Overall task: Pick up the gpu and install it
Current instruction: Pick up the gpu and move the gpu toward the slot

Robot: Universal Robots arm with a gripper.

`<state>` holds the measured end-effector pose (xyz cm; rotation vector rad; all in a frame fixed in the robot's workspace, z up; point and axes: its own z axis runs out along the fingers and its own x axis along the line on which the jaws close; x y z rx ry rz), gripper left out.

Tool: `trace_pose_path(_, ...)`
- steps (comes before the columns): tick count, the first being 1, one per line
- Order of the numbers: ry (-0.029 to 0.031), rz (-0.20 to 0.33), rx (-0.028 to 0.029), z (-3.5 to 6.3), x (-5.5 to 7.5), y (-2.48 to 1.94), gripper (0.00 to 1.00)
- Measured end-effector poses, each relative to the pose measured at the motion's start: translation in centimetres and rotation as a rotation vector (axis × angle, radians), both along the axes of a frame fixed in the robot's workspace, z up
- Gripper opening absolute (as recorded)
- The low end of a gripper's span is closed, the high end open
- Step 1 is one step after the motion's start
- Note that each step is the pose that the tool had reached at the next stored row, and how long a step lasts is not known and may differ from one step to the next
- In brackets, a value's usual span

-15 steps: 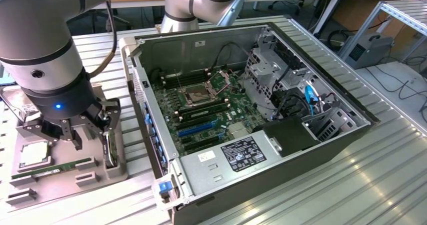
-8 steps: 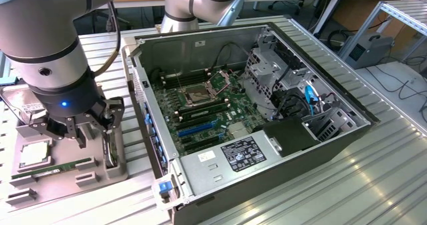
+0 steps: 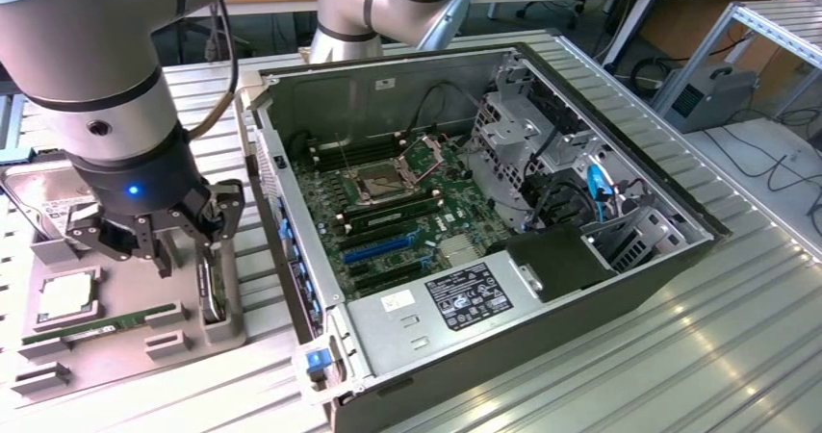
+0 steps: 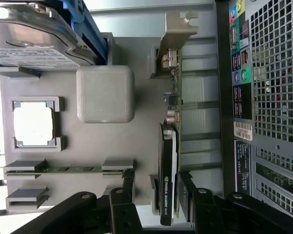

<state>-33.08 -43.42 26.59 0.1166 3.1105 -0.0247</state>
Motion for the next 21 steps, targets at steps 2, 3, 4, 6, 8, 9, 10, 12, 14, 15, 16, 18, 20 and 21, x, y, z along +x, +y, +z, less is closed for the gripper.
trace_pose_path(2,0.0000,0.000,-0.0021,-0.05,0.3,0.33,0.48)
trace_pose_path(3,0.0000,0.000,-0.0038,-0.08,0.4,0.52,0.48)
trace_pose_path(4,0.0000,0.000,-0.0050,-0.11,0.5,0.66,0.48)
trace_pose_path(6,0.0000,0.000,-0.0073,-0.17,0.7,1.00,0.48)
trace_pose_path(8,0.0000,0.000,-0.0096,-0.25,0.7,1.49,0.48)
trace_pose_path(9,0.0001,0.000,-0.0102,-0.30,0.7,1.74,0.48)
trace_pose_path(10,0.0001,0.000,-0.0106,-0.35,0.7,1.91,0.48)
trace_pose_path(12,0.0000,0.000,-0.0113,-0.49,0.8,2.06,0.48)
trace_pose_path(14,0.0000,0.000,-0.0124,-0.63,0.9,2.20,0.48)
trace_pose_path(15,0.0000,0.000,-0.0132,-0.70,1.0,2.31,0.48)
trace_pose_path(16,-0.0001,0.000,-0.0139,-0.74,1.0,2.39,0.48)
trace_pose_path(18,-0.0002,0.000,-0.0155,-1.01,1.1,2.62,0.48)
trace_pose_path(20,0.0000,0.000,-0.0163,-1.27,1.1,2.68,0.48)
trace_pose_path(21,0.0000,0.000,-0.0166,-1.36,1.1,2.71,0.48)
